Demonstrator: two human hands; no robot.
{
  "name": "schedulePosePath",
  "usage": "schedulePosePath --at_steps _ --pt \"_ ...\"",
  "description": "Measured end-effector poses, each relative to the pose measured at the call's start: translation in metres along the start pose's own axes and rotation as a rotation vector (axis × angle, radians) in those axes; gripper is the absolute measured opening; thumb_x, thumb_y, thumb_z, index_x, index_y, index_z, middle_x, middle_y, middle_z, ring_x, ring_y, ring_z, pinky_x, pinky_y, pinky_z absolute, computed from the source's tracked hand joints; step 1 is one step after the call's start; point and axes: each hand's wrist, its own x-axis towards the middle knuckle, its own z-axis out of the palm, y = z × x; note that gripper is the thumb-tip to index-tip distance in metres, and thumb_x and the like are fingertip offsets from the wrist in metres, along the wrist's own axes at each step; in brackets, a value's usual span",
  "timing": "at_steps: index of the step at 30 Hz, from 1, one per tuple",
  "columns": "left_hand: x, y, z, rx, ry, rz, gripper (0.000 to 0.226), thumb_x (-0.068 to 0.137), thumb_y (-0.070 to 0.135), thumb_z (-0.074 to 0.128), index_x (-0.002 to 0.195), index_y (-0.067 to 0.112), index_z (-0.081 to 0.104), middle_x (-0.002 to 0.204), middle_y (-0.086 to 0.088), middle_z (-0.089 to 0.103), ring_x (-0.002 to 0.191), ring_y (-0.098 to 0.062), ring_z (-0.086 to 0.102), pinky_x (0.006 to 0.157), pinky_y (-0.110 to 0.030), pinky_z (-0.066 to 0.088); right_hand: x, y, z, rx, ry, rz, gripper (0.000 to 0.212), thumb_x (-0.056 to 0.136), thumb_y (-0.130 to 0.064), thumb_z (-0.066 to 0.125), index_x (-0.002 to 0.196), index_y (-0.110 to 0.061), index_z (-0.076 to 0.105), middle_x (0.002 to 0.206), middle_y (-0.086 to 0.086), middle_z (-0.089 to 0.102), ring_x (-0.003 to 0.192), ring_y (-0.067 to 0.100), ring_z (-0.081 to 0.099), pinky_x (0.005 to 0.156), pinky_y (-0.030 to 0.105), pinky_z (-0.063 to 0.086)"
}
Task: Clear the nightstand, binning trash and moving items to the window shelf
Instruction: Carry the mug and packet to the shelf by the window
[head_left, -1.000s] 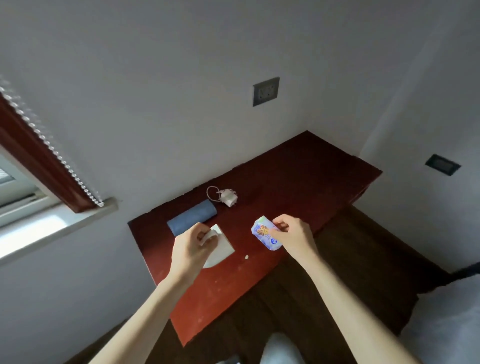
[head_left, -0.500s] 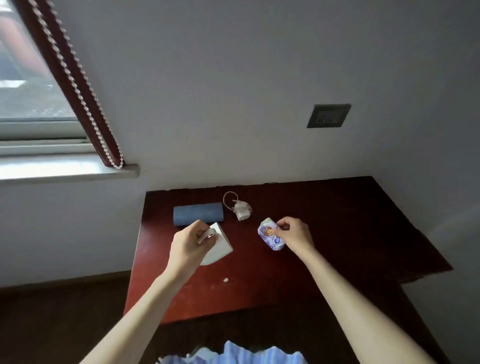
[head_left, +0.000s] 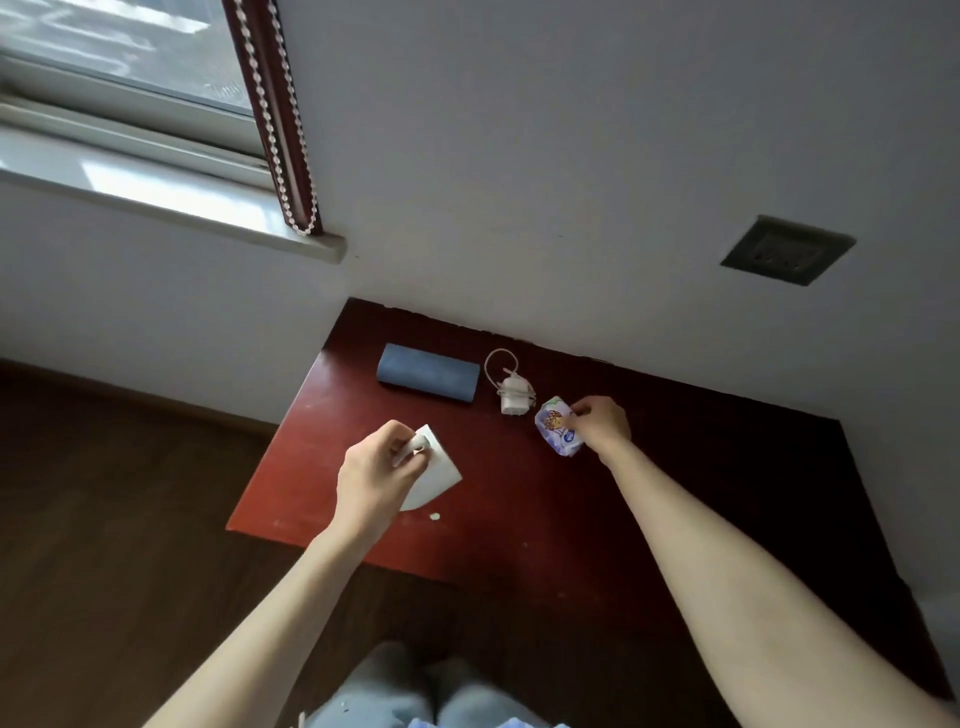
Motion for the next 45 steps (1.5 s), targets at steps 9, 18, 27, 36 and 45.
schedulePosePath --at_steps 9,18,27,36,45 --pt "0.025 0.008 0.001 0.062 0.015 0.042 0.012 0.077 0.016 0.071 0.077 0.016 0.059 0.067 0.006 0.058 0.063 -0.013 0.052 0.059 -0.030 0.039 0.029 0.012 0.013 -0.097 0.034 0.030 0.022 0.082 -0.015 0.054 0.098 -0.018 0.069 0.101 0.009 0.070 0.095 0.028 0.065 0.070 0.028 0.046" --pt "0.028 0.017 0.000 0.093 -0.025 0.064 0.011 0.077 0.018 0.070 0.077 0.018 0.059 0.069 0.006 0.060 0.067 -0.016 0.055 0.063 -0.035 0.044 0.030 0.022 0.018 -0.117 0.088 -0.077 0.043 0.089 -0.030 0.052 0.129 -0.016 0.053 0.130 0.010 0.055 0.118 0.029 0.053 0.089 0.036 0.044" --pt "0.029 0.030 0.026 0.127 -0.128 0.084 0.016 0.080 0.027 0.069 0.075 0.018 0.056 0.062 0.009 0.053 0.060 -0.011 0.049 0.057 -0.031 0.037 -0.031 0.082 0.007 -0.308 0.104 -0.122 0.059 0.093 -0.044 0.047 0.143 -0.015 0.035 0.151 0.011 0.030 0.142 0.026 0.023 0.111 0.042 0.028" --pt "0.006 0.061 0.085 0.149 -0.276 0.156 0.017 0.082 0.033 0.066 0.075 0.023 0.055 0.068 0.008 0.058 0.067 -0.013 0.054 0.061 -0.032 0.040 -0.096 0.180 -0.019 -0.385 0.109 -0.015 0.072 0.091 -0.054 0.044 0.148 -0.018 0.021 0.157 0.014 0.015 0.146 0.027 0.008 0.115 0.042 0.021" --pt "-0.029 0.093 0.169 0.037 -0.257 0.095 0.013 0.080 0.030 0.068 0.075 0.023 0.058 0.071 0.006 0.061 0.066 -0.012 0.054 0.060 -0.036 0.044 -0.095 0.244 -0.067 -0.371 -0.067 0.016 0.078 0.088 -0.057 0.047 0.149 -0.021 0.015 0.159 0.011 0.008 0.147 0.027 0.004 0.118 0.047 0.017"
